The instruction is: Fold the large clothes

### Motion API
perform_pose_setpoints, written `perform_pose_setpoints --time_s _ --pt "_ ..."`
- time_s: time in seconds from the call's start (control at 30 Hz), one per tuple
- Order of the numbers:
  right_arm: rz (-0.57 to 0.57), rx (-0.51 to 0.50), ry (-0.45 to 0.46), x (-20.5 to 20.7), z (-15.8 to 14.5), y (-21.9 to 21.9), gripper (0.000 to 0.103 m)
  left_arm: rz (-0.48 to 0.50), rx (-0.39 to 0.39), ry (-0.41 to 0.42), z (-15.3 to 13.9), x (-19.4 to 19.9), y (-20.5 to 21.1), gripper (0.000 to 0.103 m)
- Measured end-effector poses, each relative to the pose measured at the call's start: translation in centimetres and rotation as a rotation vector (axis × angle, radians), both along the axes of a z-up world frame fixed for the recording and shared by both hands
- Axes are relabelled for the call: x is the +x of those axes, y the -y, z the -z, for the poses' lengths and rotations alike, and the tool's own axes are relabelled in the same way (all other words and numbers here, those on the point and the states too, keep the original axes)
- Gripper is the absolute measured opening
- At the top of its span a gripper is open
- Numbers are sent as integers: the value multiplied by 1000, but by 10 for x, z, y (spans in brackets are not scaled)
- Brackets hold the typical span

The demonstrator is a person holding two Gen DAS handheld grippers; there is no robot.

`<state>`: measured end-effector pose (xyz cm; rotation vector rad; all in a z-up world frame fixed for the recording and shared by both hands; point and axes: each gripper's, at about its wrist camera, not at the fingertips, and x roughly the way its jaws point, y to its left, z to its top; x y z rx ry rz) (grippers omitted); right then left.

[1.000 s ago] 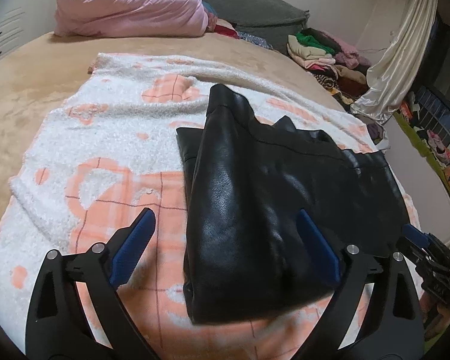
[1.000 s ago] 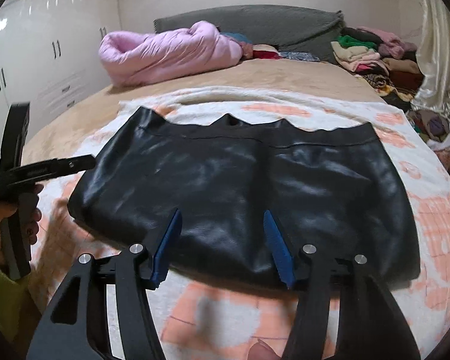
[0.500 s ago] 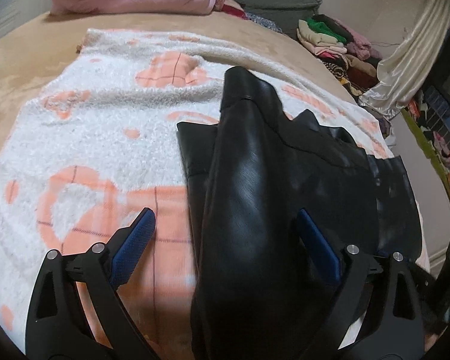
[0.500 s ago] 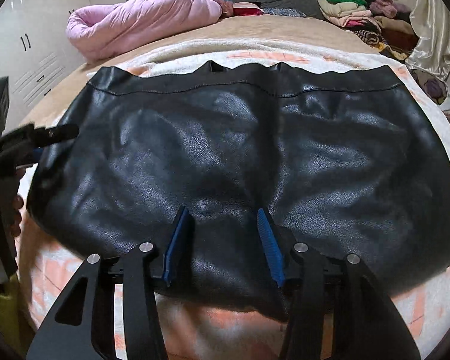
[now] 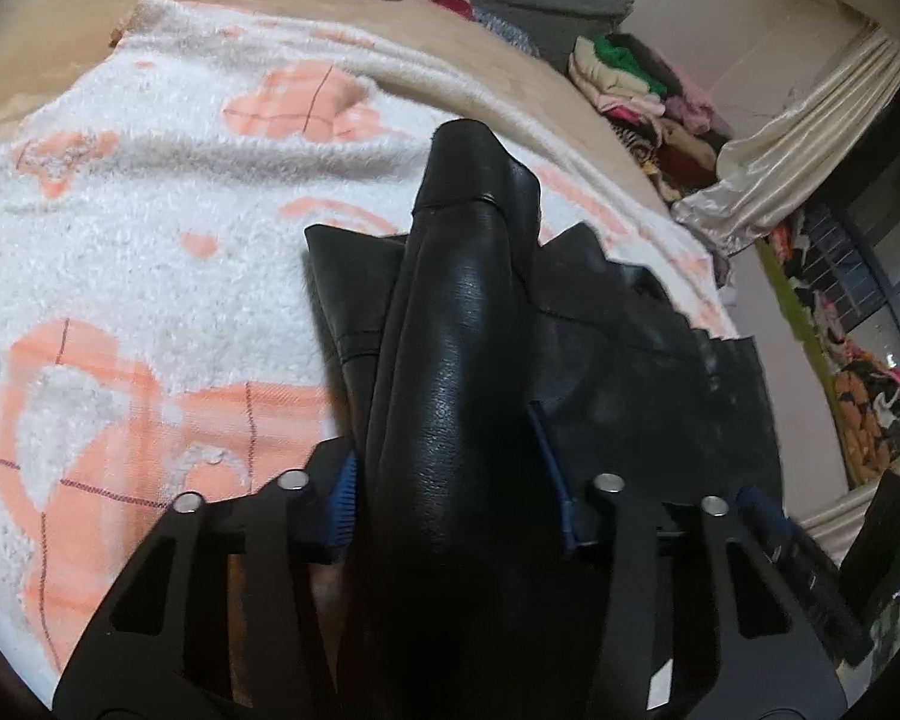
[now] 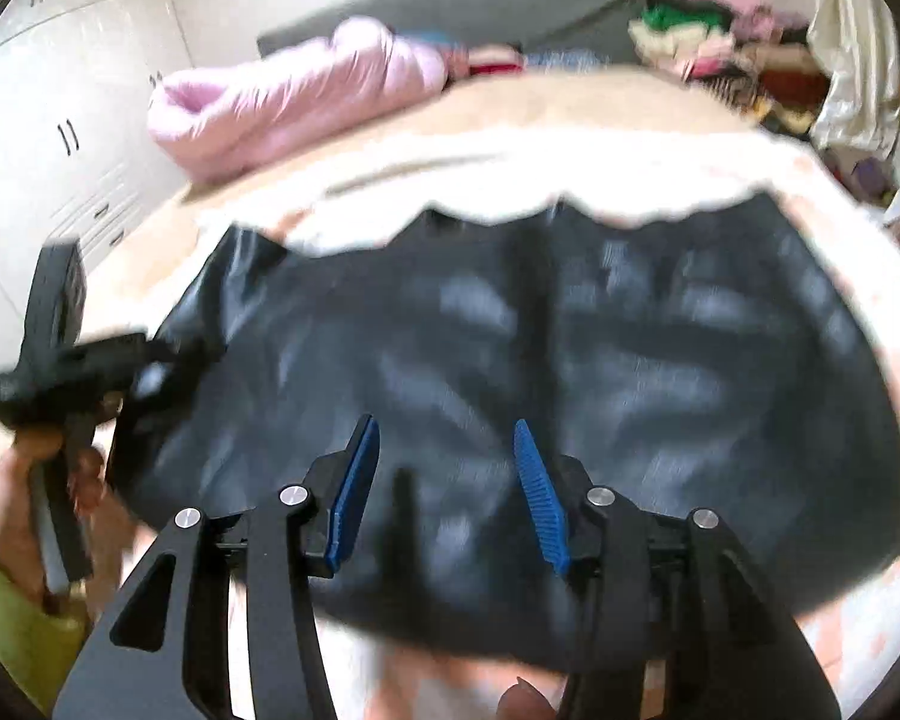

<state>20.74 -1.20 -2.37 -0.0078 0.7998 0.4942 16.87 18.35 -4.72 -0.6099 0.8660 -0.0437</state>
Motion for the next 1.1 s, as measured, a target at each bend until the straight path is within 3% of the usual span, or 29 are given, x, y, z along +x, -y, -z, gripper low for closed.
perform_pose_setpoints --time_s 0.1,0.33,0.47,0.5,0.6,0.7,0.87,1.03,1.1 --pt "4 -14 20 18 -9 -7 42 9 18 38 -13 -3 3 30" --pt "26 -60 -21 87 -7 -37 40 23 26 65 -22 -4 5 29" --pt "91 -114 -177 124 37 -46 40 37 37 83 -26 -7 7 26" --pt "98 -112 -179 125 42 -47 40 42 28 89 -26 -7 8 26" --pt "95 -136 -159 122 42 -51 41 37 23 85 -24 -5 7 26" --pt "73 -90 -136 110 29 -42 41 33 16 79 -23 -6 6 26" --pt "-32 -22 -21 42 4 -31 41 38 18 90 -27 -6 8 26" --pt "-24 -34 -101 10 30 -19 40 42 18 97 -29 -8 10 26" --pt "-44 -65 -67 4 42 -23 40 50 27 100 -29 -7 12 26"
